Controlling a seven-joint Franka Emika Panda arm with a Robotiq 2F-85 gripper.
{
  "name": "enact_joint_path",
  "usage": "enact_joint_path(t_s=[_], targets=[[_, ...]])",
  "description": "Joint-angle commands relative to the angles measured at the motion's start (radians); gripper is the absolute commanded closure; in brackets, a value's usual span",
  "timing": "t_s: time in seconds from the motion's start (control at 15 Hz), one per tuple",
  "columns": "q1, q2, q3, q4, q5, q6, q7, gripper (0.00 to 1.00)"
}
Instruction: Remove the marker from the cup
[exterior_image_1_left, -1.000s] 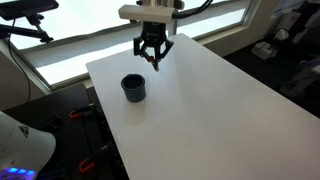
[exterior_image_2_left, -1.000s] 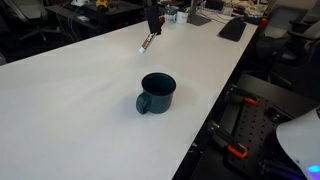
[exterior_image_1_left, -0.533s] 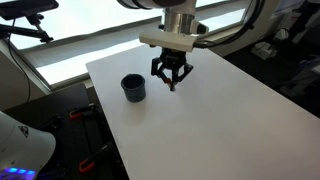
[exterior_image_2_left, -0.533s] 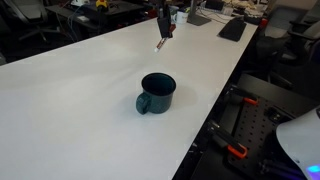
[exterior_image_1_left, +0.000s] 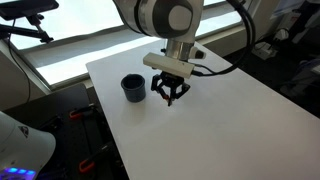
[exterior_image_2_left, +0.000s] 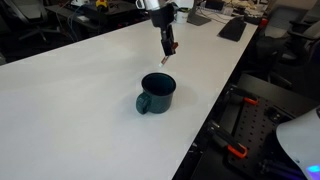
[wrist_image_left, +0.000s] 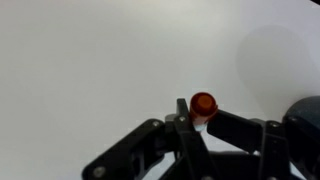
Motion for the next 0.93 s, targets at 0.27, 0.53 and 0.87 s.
enact_joint_path(t_s=[0.27, 0.53, 0.87], targets=[[0.014, 0.122, 0.013, -0.051, -0.025, 0.103, 0.04, 0.94], [0.033, 0.173, -0.025, -0.062, -0.123, 0.149, 0.078, 0.94], [0.017, 0.178, -0.006, -0.04, -0.12, 0.122, 0.076, 0.85]])
